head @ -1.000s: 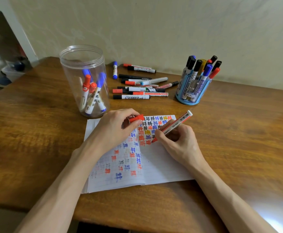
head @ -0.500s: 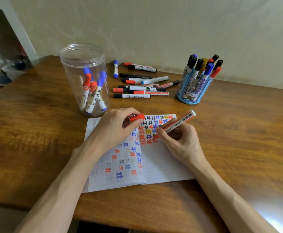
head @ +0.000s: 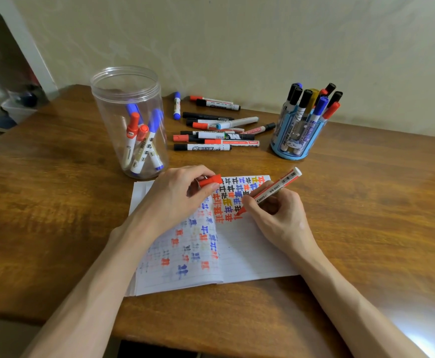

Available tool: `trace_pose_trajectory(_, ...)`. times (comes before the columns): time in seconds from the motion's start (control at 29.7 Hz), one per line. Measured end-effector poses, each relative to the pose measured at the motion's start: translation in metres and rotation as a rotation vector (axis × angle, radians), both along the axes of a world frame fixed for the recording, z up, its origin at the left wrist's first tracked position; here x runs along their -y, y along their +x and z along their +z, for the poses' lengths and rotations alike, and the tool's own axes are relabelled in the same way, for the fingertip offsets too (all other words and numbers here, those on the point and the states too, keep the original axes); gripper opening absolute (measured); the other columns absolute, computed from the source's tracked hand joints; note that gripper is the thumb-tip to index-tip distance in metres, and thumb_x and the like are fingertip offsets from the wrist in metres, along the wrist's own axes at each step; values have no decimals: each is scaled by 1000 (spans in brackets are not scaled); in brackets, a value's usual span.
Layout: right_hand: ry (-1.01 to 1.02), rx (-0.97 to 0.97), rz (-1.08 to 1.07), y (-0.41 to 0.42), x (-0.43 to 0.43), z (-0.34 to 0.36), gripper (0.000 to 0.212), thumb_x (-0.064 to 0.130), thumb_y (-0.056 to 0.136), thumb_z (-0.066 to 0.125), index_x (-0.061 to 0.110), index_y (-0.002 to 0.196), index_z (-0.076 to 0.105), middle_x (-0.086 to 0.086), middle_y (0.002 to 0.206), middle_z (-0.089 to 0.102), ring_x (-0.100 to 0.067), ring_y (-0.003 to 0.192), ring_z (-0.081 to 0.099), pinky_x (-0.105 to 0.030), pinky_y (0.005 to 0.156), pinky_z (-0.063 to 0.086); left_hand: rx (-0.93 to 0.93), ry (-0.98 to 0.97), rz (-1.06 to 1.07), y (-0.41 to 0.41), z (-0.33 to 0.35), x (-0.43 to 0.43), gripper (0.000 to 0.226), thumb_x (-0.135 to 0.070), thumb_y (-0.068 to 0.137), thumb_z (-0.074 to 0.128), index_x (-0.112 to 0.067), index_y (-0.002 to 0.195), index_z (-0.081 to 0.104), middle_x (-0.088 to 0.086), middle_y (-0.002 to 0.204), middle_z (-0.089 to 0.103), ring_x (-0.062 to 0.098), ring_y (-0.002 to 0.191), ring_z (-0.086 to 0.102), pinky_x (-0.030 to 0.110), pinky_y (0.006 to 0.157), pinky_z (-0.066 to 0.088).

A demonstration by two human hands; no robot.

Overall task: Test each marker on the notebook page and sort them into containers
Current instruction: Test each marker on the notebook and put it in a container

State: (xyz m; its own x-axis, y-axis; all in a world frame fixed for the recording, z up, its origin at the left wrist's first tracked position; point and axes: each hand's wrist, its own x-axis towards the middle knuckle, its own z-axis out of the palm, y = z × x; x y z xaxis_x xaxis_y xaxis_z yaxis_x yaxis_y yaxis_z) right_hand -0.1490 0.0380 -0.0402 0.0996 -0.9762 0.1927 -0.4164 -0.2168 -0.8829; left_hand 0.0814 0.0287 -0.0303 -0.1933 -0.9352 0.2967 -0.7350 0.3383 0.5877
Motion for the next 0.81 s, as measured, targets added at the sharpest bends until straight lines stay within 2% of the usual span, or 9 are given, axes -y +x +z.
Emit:
trace_pose_trajectory(0.07,-6,-4,2,0,0,1,7,23,95,76,22,88,75,13,89,80,-3,82,77,-26,73,62,-1,-3,-1,0,0,0,32,-44,96,64,-30,125,67,-22,107,65,-3,95,61,6,71,44)
trace_pose_trajectory(0.24,-8,-37,38,1,-3,1,3,21,92,78,22,89,75,14,90,79,-1,82,76,-18,68,58,-2,0,6,0,-2,0,32,-44,96,64,-30,125,66,-23,107,63,-3,98,60,7,72,43)
trace_pose_trajectory(0.5,-14,-17,-41,1,0,0,11,19,92,76,19,81,73,9,82,78,-10,75,75,-38,70,63,-5,0,2,0,-2,1,33,-44,95,64,-30,124,66,-22,107,65,-3,95,61,8,72,45)
trace_pose_trajectory(0.64,-28,-45,-42,1,-1,-1,11,23,92,77,18,82,73,5,82,78,-16,74,74,-40,67,60,-9,1,-2,-1,-1,1,31,-45,96,64,-30,123,67,-21,107,67,-4,95,62,10,74,47)
trace_pose_trajectory(0.71,-31,-63,-20,1,-1,-1,12,23,91,77,18,81,72,4,80,77,-17,72,73,-38,63,59,-10,-1,-1,-1,-1,1,32,-45,95,63,-29,123,67,-20,107,67,-3,96,62,10,75,47)
trace_pose_trajectory(0.81,-6,-83,32,1,-2,1,11,21,91,77,19,81,72,7,80,77,-10,72,73,-25,61,58,-9,-5,-1,-1,-1,0,32,-45,95,63,-29,123,67,-20,106,66,-4,94,61,9,73,46)
